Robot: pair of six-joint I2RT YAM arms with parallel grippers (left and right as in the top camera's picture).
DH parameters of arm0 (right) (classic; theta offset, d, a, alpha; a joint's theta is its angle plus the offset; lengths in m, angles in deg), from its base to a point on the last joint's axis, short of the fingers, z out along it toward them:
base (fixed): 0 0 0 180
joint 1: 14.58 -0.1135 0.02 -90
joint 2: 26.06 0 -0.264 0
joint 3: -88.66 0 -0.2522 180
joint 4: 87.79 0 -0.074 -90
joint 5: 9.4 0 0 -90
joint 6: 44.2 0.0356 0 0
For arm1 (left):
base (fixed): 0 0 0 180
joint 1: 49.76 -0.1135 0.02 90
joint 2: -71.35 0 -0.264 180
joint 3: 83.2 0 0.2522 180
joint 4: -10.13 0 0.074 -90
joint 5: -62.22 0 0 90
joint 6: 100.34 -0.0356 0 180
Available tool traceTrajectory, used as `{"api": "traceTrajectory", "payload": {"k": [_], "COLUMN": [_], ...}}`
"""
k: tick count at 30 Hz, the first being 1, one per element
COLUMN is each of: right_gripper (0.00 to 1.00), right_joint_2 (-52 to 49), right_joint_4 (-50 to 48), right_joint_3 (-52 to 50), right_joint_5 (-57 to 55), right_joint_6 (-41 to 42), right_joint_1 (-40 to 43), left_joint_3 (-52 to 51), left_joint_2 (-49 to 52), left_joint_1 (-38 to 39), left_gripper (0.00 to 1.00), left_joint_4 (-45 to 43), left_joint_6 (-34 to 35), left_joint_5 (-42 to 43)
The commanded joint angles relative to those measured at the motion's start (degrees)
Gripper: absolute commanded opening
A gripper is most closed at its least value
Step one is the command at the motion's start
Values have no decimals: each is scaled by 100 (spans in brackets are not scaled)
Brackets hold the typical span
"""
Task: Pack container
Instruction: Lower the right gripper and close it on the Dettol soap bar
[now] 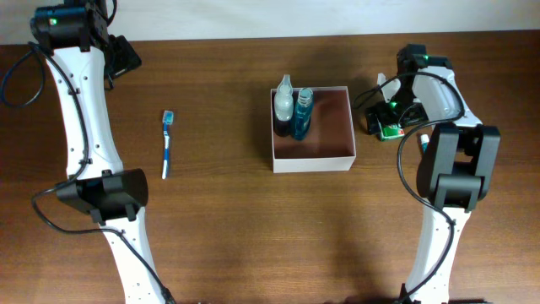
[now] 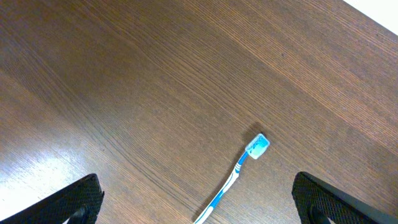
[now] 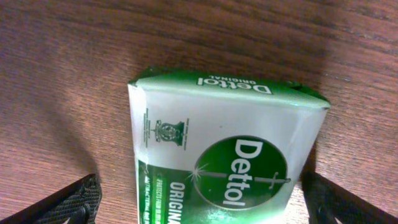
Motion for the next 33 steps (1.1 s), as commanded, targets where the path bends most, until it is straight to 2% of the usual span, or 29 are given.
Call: {"api": "traceTrajectory", "payload": {"k": [1,18,22,24,26,31,33], "right_gripper": [99,100,88,87,81,80,77], "right_joint_2": [-260,-260,-260,-260,-260,-260,-260], "right_joint_4": [24,33,37,31,20,-33,-70], "right_joint_3": [33,33,35,35,35,46,46], "right_joint_5": [-173,-442,-442,-439,-442,-442,-442], "right_joint_6": [74,136,149,199,199,201,201], "right_joint_1": [-55,-52,-52,-52,-52,-52,-52], "left_joint_3": [-17,-17,-17,-17,-17,-17,-17], "left_joint_2": [-140,-140,-140,-140,-140,-140,-140], "left_joint_1": [-11,-7,-7,-11,-11,-11,-11], "left_gripper": [99,99,99,99,99,99,99], "left_joint_4": [17,17,17,17,17,17,17], "left_joint_6": [66,66,66,66,66,66,66], "left_joint_5": [17,17,17,15,17,15,15]}}
